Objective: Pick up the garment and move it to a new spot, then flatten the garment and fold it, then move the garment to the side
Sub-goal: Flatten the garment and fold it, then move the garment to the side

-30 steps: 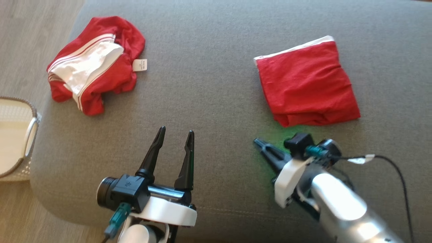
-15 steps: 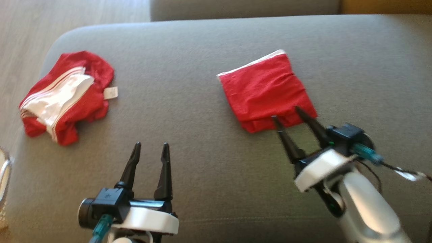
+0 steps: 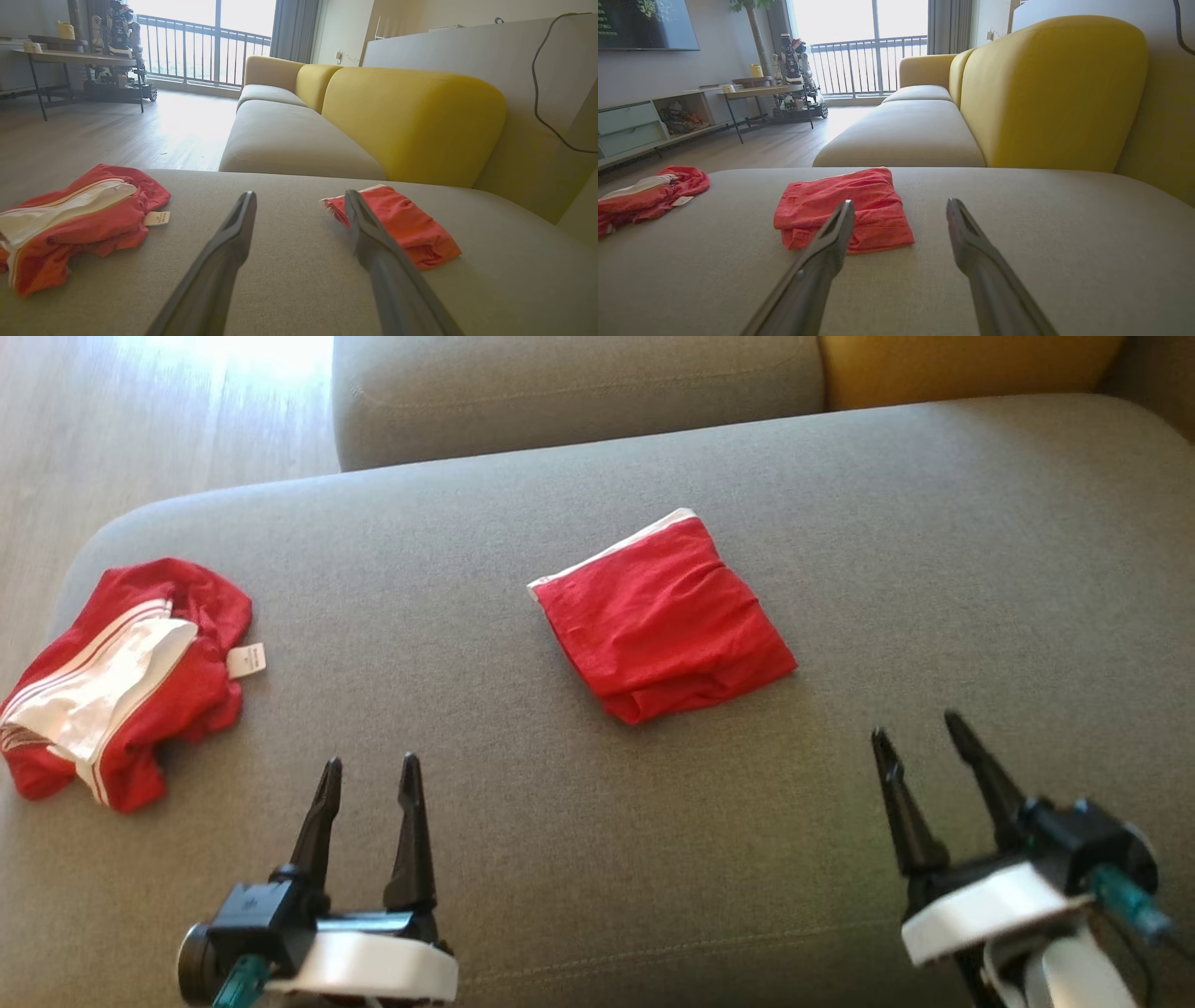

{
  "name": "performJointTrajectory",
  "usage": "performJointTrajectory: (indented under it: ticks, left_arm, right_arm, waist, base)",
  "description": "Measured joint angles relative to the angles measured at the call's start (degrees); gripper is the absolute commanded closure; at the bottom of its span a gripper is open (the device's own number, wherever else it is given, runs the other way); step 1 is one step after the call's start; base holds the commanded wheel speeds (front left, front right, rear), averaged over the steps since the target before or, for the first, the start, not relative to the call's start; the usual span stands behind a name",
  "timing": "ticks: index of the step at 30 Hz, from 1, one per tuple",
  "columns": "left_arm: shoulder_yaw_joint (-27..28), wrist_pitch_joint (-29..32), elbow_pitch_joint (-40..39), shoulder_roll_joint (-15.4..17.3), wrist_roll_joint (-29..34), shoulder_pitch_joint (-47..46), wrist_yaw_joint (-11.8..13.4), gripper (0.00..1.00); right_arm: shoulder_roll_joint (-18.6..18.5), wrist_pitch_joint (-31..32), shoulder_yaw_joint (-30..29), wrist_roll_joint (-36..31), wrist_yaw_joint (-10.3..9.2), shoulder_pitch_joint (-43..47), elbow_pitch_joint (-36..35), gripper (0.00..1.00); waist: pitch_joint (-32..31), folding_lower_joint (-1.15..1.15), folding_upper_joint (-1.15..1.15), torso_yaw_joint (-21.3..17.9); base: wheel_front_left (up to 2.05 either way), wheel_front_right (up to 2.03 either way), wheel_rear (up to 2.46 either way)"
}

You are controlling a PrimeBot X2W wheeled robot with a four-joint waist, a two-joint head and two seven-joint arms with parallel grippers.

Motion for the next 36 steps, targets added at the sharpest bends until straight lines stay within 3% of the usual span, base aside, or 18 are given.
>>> performJointTrajectory:
  ticks: [6,30,36]
  left_arm:
    - [1.58,0.00,-0.04,0.01,0.13,2.53,0.49,0.00]
    - [1.19,0.00,1.11,0.01,1.65,3.90,-0.51,0.00]
    - [1.20,0.00,0.54,0.02,2.78,3.34,-0.93,0.00]
  right_arm:
    - [0.78,0.00,0.97,-1.57,0.00,4.03,-1.89,0.00]
    - [0.86,0.00,1.23,-1.87,0.00,4.26,-2.24,0.00]
    - [0.90,0.00,-0.16,2.14,0.00,2.76,2.77,0.00]
  waist:
    - [-0.76,0.00,0.00,-0.56]
    - [-1.01,0.00,0.00,2.98]
    - [-0.09,0.00,0.00,4.99]
  base:
    - [0.00,0.00,0.00]
    - [0.00,0.00,0.00]
    - [0.00,0.00,0.00]
